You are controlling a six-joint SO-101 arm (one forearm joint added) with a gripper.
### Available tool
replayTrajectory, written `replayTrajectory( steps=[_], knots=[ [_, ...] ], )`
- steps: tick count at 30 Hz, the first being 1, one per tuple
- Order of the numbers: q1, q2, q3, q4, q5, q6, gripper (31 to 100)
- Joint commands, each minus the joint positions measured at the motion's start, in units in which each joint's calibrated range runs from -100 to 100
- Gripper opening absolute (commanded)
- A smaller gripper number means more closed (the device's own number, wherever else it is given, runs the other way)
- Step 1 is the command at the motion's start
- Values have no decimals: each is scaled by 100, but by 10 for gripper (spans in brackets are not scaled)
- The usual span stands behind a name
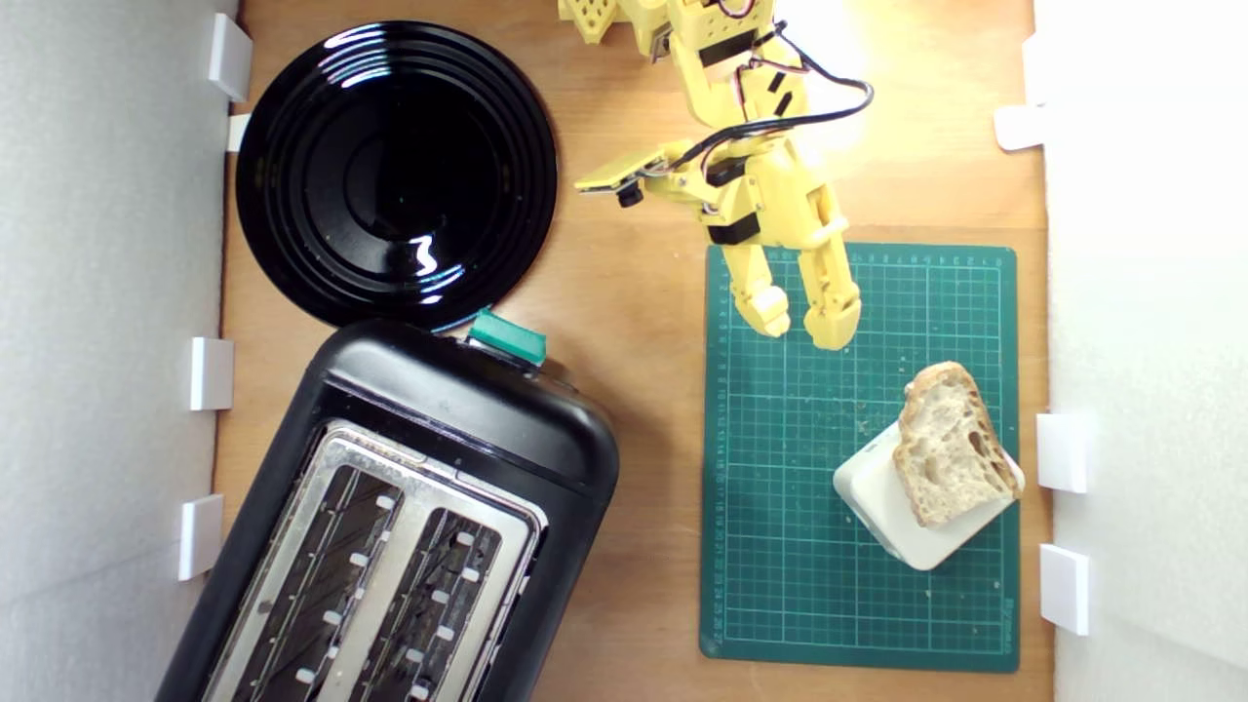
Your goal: Pick bread and place in toaster
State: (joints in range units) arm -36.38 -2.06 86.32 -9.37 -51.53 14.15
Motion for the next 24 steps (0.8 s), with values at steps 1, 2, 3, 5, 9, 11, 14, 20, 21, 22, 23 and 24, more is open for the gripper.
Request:
replayTrajectory(
  steps=[1,2,3,5,9,11,14,20,21,22,23,24],
  knots=[
    [-60,6,-238,31,-197,-16,790],
    [-60,23,-248,31,-197,-26,790],
    [-60,39,-248,31,-197,-73,791],
    [-60,56,-248,112,-223,-361,791],
    [-60,139,-257,167,-402,-958,791],
    [-60,222,-266,402,-539,-1020,787],
    [-60,397,-266,602,-803,-1031,791],
    [-60,880,-366,1110,-1161,-1031,791],
    [-60,980,-366,1110,-1400,-1031,791],
    [-60,1046,-366,1055,-1571,-1046,791],
    [-60,1171,-384,1055,-1776,-1046,791],
    [-44,1287,-411,1055,-1921,-1046,791]
  ],
)
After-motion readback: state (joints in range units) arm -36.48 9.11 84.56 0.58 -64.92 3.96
